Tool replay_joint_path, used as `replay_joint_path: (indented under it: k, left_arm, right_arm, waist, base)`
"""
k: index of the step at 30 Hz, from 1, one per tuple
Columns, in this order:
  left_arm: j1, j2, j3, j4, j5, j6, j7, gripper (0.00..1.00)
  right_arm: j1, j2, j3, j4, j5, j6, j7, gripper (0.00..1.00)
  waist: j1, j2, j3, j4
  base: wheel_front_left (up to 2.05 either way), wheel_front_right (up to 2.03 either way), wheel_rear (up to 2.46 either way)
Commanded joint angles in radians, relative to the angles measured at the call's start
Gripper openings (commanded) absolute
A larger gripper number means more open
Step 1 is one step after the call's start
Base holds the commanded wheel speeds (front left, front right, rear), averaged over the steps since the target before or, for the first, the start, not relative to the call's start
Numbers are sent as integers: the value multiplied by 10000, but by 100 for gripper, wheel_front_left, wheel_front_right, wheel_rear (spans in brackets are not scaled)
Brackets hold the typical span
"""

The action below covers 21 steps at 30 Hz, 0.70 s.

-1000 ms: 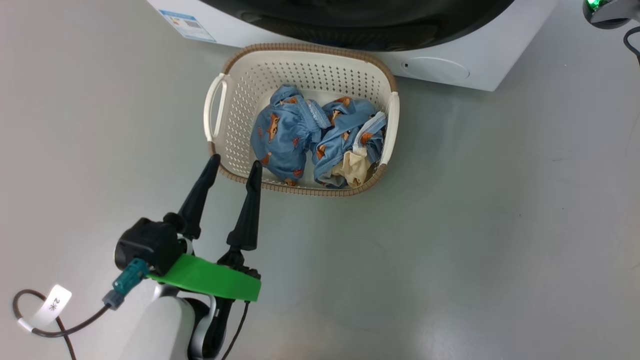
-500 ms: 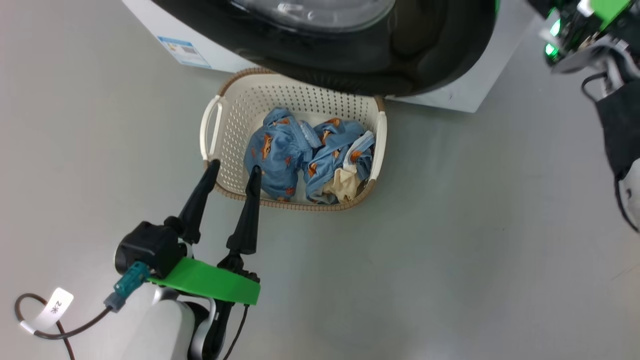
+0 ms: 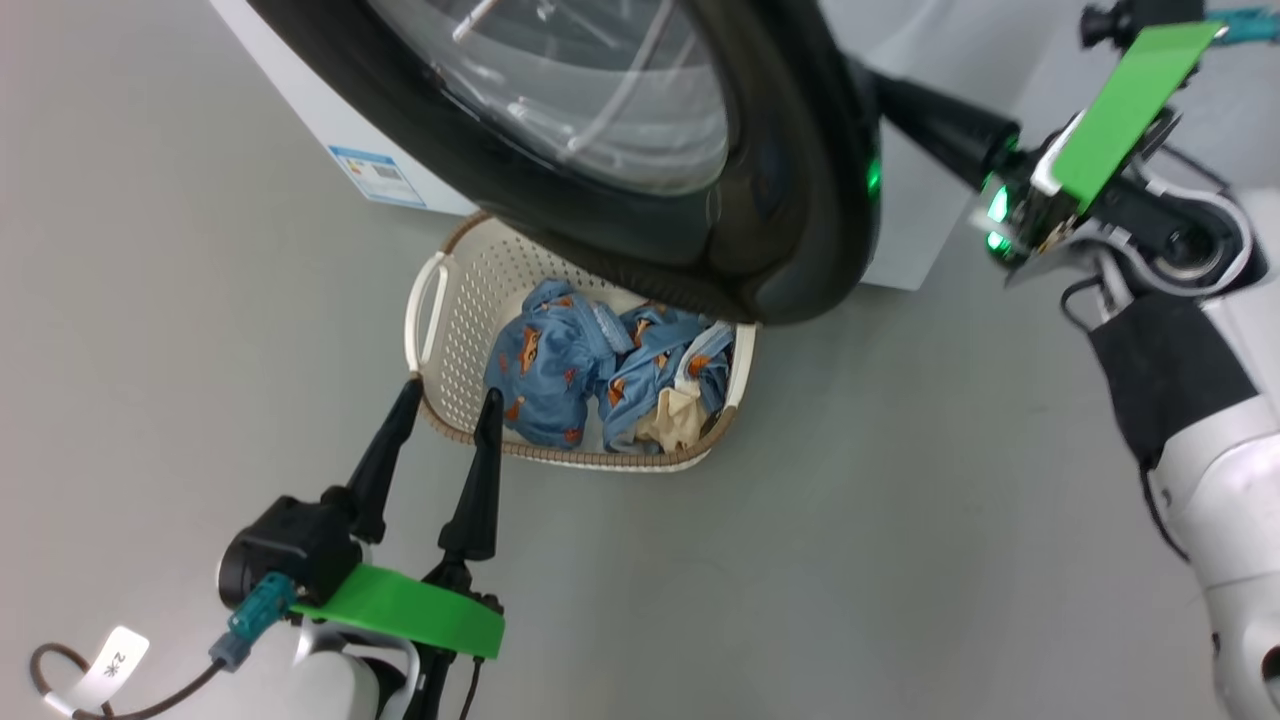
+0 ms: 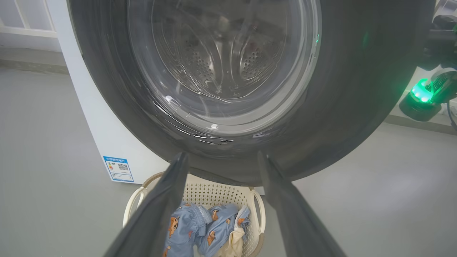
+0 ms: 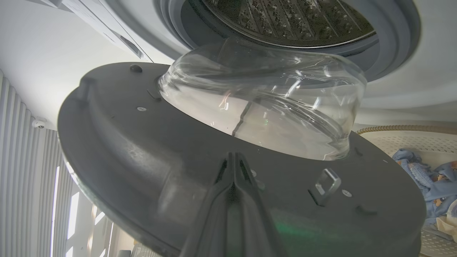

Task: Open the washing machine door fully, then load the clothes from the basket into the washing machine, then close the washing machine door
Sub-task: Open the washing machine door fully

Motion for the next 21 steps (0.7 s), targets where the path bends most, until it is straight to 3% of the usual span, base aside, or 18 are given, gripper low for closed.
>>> replay_joint_path:
  k: [1,21]
  left_arm:
    - [119,185,390,-202,106,-16,-63,100]
    - [891,185,602,-291,200,-16,-63,100]
  right_arm:
    - [274,331,180,-426,-15,17,124,0]
    - [2142,1296,876,-1658,-334,17,770,0]
  waist:
    - [0,0,-243,-40]
    - [0,0,-1271,136]
  base:
    - [0,0,0]
    - [0,0,0]
